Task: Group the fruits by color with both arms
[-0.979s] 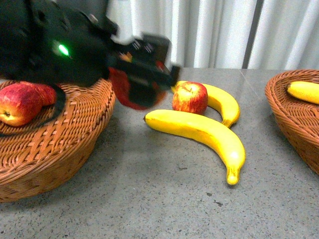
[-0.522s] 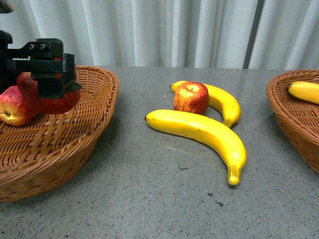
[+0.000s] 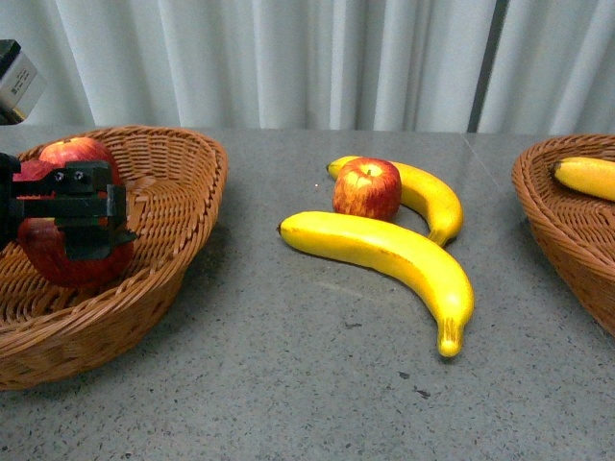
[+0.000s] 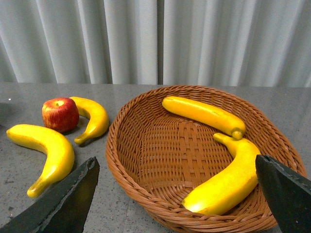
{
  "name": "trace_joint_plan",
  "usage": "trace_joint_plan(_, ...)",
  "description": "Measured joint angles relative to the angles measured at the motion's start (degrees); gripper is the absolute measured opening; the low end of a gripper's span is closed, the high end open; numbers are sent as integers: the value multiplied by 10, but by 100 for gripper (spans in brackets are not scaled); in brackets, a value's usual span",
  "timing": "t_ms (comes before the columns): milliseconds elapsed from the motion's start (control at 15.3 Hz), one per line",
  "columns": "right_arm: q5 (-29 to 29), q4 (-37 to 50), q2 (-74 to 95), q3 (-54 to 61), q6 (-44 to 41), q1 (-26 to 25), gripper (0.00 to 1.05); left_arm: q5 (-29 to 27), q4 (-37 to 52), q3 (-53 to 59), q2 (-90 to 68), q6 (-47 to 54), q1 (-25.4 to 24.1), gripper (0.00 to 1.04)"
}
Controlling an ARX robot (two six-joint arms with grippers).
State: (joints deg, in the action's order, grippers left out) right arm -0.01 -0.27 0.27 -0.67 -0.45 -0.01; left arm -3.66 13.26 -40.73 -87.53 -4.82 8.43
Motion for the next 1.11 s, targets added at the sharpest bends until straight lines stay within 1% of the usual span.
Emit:
trace_joint_plan(131, 0, 0, 0, 0, 0, 0, 98, -1, -5, 9, 35, 1, 10, 94)
trace_joint_plan(196, 0, 0, 0, 0, 0, 0, 98, -4, -12, 10, 99, 4, 32, 97)
trace_joint_plan(261, 0, 0, 0, 0, 0, 0, 98, 8, 2, -38, 109, 19, 83, 98)
trace_joint_plan(326, 0, 0, 0, 0, 0, 0, 98, 50, 1, -135, -35, 48, 119, 98)
trace_joint_plan(457, 0, 0, 0, 0, 0, 0, 98, 71, -9, -199, -118, 91, 141, 98)
trace_joint_plan(588, 0, 0, 0, 0, 0, 0, 98, 90, -23, -264, -180, 132, 150, 98)
trace_joint_plan(718, 0, 0, 0, 0, 0, 0, 98, 105, -30, -309, -224, 153, 150, 98)
trace_joint_plan(914, 0, 0, 0, 0, 0, 0, 98, 123, -46, -362, -271, 169, 152, 98)
trace_joint_plan(1110, 0, 0, 0, 0, 0, 0, 98, 135, -47, -393, -312, 171, 167, 98)
